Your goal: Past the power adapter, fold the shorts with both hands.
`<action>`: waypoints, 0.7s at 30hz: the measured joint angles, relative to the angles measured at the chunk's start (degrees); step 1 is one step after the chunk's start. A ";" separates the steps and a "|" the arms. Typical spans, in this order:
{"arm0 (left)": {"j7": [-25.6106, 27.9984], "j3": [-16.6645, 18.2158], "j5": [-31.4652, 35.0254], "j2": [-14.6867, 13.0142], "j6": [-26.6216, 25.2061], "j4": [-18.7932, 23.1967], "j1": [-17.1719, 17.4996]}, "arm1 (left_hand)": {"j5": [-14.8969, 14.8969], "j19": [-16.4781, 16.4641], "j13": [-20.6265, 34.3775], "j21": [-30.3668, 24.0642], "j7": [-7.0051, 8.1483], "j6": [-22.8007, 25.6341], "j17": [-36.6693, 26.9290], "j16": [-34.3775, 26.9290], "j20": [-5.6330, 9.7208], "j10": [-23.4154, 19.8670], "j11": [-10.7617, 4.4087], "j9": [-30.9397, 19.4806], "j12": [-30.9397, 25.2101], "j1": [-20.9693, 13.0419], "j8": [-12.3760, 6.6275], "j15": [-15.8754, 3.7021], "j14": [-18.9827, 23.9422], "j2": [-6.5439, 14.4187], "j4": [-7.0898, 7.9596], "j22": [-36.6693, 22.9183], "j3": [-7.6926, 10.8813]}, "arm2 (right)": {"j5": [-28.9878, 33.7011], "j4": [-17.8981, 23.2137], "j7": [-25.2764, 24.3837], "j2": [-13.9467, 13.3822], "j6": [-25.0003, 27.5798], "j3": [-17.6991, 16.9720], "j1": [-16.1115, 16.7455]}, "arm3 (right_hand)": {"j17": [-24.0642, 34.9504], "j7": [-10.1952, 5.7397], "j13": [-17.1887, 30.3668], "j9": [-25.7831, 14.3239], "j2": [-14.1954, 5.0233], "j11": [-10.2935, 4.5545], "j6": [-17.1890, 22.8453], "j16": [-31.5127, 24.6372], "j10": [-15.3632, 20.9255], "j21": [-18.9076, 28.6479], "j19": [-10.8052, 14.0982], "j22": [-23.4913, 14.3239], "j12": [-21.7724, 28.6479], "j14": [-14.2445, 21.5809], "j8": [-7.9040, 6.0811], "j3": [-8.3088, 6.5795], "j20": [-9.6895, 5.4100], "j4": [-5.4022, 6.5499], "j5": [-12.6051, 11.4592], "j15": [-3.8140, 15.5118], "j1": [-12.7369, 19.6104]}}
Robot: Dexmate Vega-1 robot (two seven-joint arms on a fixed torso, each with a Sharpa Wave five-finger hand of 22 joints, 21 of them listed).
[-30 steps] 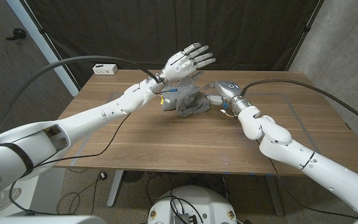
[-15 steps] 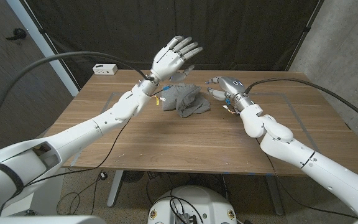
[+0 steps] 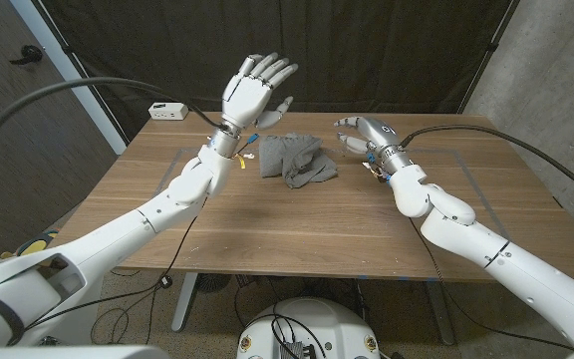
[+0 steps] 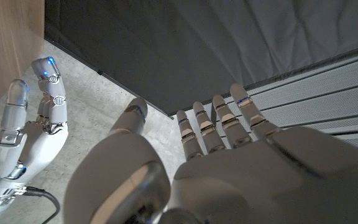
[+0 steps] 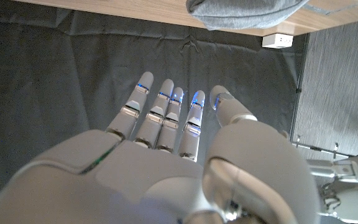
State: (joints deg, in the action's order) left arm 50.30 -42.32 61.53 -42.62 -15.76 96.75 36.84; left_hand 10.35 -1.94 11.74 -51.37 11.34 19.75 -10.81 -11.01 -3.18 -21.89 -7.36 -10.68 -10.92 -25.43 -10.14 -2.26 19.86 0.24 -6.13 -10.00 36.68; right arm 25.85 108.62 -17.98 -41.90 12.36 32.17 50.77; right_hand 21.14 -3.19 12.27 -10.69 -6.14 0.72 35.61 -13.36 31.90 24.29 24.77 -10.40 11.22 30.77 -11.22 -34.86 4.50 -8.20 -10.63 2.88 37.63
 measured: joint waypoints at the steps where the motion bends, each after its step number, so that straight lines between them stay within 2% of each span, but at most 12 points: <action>1: -0.11 0.48 -0.73 -0.01 -0.09 0.33 0.55 | 0.00 0.21 0.00 0.29 0.00 0.00 0.00 0.00 -0.21 0.00 0.00 0.00 0.00 0.00 0.00 -0.12 -0.12 0.00 0.00 0.00 0.00 | -0.44 -0.10 -0.18 0.05 -0.30 -0.26 0.09 | 0.00 0.00 0.00 0.00 0.00 0.20 0.00 0.00 -0.20 -0.15 0.00 0.00 0.00 0.00 0.00 0.00 0.00 0.00 0.00 0.00 0.00; 10: -1.48 5.22 -7.87 0.24 -0.22 3.01 5.25 | 0.00 0.72 0.00 0.79 -0.61 -0.61 0.00 0.00 -0.72 0.62 0.62 0.00 0.00 0.60 0.00 -0.22 -0.62 0.00 0.00 0.00 0.00 | -5.05 -0.80 -1.92 0.41 -3.37 -2.42 1.11 | 0.27 0.00 0.00 0.00 -0.52 0.20 0.00 -0.22 -0.20 -0.15 0.00 0.00 0.00 -0.02 0.00 0.16 0.00 0.16 0.00 0.02 0.08; 21: -3.74 9.84 -16.79 1.04 1.62 5.10 8.95 | -0.44 1.62 0.00 1.24 -1.80 -1.36 0.00 0.00 -1.16 1.76 1.76 0.00 0.00 1.22 0.00 -0.10 -1.53 0.16 -0.13 -0.29 -0.28 | -9.68 -1.42 -3.53 0.68 -6.49 -4.53 2.62 | 0.80 0.22 0.00 0.00 -0.75 0.52 -0.22 -0.66 -0.51 -0.36 0.00 0.00 0.01 -0.51 0.00 0.75 0.00 0.04 0.26 -0.11 -0.15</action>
State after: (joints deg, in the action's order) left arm 46.56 -32.48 44.74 -41.58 -14.14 101.85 45.79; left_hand 9.91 -0.32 11.74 -50.13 9.54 18.39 -10.80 -11.02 -4.34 -20.13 -5.60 -10.68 -10.92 -24.21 -10.14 -2.36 18.34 0.40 -6.26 -10.29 36.40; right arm 16.17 107.20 -21.52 -41.22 5.87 27.64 53.39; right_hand 21.95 -2.97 12.27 -10.69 -6.89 1.24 35.39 -14.02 31.39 23.93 24.77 -10.41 11.23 30.26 -11.22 -34.11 4.50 -8.17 -10.37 2.77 37.48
